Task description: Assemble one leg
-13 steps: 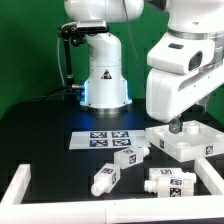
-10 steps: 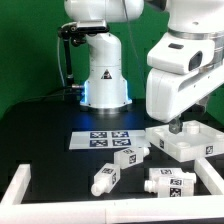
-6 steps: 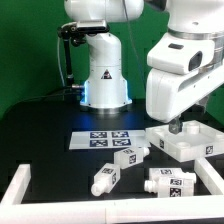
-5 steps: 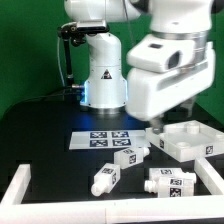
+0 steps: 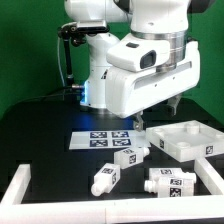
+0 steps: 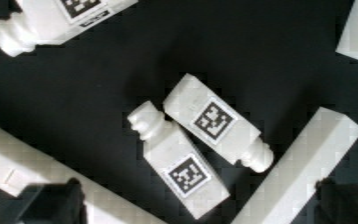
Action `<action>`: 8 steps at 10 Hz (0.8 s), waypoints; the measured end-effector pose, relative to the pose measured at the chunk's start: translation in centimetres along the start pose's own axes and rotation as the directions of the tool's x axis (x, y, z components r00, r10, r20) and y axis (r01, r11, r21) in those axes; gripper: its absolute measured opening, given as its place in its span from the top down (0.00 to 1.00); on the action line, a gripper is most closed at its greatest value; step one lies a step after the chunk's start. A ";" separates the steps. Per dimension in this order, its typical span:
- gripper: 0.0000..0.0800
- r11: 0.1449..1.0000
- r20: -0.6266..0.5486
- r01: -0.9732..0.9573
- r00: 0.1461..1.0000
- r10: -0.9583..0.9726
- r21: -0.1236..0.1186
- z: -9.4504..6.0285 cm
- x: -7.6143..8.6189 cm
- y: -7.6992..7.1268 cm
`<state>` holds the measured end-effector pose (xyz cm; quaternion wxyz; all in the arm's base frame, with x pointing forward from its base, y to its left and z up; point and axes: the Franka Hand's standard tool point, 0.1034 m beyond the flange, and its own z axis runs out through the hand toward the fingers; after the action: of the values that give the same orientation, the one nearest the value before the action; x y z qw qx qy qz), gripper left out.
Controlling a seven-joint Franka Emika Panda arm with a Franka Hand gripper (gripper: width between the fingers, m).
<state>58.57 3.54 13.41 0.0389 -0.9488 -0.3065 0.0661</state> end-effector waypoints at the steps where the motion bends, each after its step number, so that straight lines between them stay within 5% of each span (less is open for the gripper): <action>1: 0.19 1.000 0.000 0.000 1.000 0.000 0.000 0.0 0.0 0.0; 2: 0.19 1.000 -0.003 -0.008 1.000 0.008 -0.003 0.1 -0.3 0.4; 4: 0.19 0.985 0.020 -0.174 0.984 0.174 -0.006 1.8 -4.3 3.9; 5: 0.19 0.979 0.033 -0.202 0.979 0.200 0.035 2.5 -5.4 5.1; 6: 0.19 0.975 0.032 -0.214 0.977 0.213 0.057 2.7 -5.7 5.6; 8: 0.19 0.978 0.032 -0.203 0.979 0.202 0.053 2.7 -5.3 5.1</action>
Offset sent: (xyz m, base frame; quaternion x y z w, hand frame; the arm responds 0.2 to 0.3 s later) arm -0.0233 -0.0990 -0.0321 -0.0332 -0.0290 0.2383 0.9702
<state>56.84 -3.65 10.72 0.0546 -0.9726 -0.2068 0.0910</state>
